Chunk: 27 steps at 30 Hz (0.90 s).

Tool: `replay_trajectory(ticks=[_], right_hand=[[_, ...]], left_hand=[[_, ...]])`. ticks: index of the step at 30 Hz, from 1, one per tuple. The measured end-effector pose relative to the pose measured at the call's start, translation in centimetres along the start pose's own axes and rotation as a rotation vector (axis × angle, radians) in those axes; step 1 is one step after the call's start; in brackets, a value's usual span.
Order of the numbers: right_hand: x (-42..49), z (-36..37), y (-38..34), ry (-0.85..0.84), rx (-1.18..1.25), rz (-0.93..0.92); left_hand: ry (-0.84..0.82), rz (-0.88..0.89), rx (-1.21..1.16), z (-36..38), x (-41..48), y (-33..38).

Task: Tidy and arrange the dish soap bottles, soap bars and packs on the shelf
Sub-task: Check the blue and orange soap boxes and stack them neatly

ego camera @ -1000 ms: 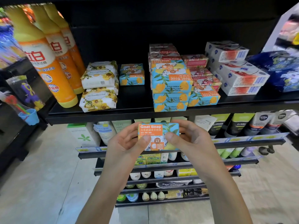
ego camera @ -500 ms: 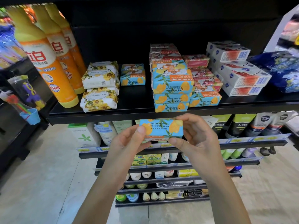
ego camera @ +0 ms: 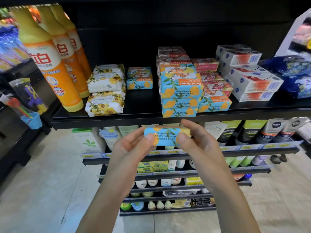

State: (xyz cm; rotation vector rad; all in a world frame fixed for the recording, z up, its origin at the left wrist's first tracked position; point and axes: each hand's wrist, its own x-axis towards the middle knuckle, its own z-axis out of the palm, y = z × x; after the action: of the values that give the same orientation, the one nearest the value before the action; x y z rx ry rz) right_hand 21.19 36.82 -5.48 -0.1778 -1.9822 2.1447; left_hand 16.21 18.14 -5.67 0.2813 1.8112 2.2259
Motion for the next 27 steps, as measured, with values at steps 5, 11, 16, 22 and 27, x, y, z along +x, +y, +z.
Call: replay_trajectory(ticks=[5, 11, 16, 22, 27], right_hand=[[0.2, 0.4, -0.3, 0.058, 0.059, 0.046], [0.3, 0.4, -0.2, 0.064, 0.138, 0.019], [0.3, 0.1, 0.2, 0.040, 0.144, -0.053], [0.6, -0.2, 0.6, -0.049, 0.181, -0.157], [0.8, -0.4, 1.1, -0.111, 0.192, -0.180]], left_hand=[[-0.012, 0.010, -0.004, -0.1, -0.2, 0.0], [-0.020, 0.021, -0.014, -0.2, -0.3, 0.0], [-0.042, 0.011, -0.019, 0.0, -0.4, 0.3], [-0.023, -0.064, -0.036, -0.1, -0.2, 0.7], [-0.015, -0.069, -0.023, -0.1, 0.0, 0.6]])
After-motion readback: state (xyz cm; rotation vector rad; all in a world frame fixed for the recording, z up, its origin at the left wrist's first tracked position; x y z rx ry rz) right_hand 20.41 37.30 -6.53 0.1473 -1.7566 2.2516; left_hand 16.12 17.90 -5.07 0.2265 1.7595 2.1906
